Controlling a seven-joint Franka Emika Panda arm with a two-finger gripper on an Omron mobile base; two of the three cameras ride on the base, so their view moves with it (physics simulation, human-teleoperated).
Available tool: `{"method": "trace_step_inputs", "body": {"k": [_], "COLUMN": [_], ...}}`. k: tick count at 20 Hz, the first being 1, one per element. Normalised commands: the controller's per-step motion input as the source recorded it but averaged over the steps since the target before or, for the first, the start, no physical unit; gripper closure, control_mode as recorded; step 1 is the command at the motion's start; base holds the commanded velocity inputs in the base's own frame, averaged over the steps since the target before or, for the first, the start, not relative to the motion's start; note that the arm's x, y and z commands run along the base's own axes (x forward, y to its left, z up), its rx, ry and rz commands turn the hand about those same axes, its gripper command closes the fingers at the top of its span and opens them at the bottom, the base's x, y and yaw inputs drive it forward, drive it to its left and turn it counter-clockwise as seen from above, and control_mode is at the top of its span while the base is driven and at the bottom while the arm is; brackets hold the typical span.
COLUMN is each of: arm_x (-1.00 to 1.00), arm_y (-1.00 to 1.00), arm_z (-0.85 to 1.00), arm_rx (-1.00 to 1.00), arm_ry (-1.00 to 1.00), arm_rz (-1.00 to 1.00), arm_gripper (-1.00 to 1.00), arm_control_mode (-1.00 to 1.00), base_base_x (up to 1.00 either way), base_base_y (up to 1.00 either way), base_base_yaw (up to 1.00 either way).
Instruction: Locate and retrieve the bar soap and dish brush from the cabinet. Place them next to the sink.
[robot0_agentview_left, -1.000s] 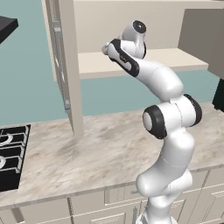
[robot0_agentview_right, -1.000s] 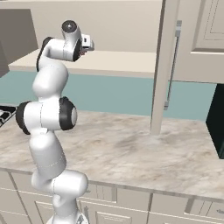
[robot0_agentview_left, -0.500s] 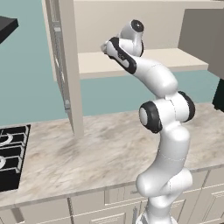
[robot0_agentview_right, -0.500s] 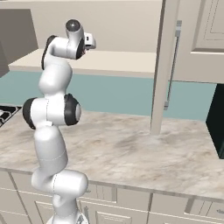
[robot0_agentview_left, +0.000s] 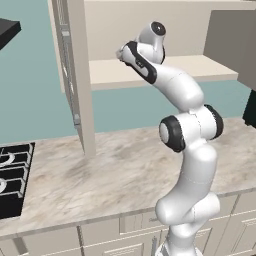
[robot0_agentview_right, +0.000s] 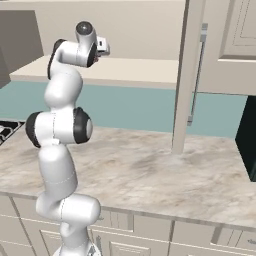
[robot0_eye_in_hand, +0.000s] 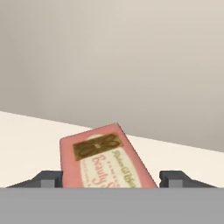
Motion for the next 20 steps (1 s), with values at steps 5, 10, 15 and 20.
{"method": "trace_step_inputs", "body": {"k": [5, 10, 15, 20], "arm_x": [-0.31, -0.44, -0.4, -0.39], "arm_y": [-0.03, 0.0, -0.02, -0.04], "arm_z": [0.0, 0.0, 0.03, 0.3], "arm_rx": [0.0, 0.01, 0.0, -0.02], "arm_ry": [-0.05, -0.05, -0.03, -0.04], "arm_rz": [-0.01, -0.06, -0.1, -0.08], "arm_gripper": [1.0, 1.0, 1.0, 1.0], "arm_control_mode": [-1.0, -1.0, -1.0, -1.0], "base_base_x": [0.0, 0.0, 0.0, 0.0], "base_base_y": [0.0, 0.0, 0.0, 0.0], "base_base_yaw": [0.0, 0.0, 0.0, 0.0]}}
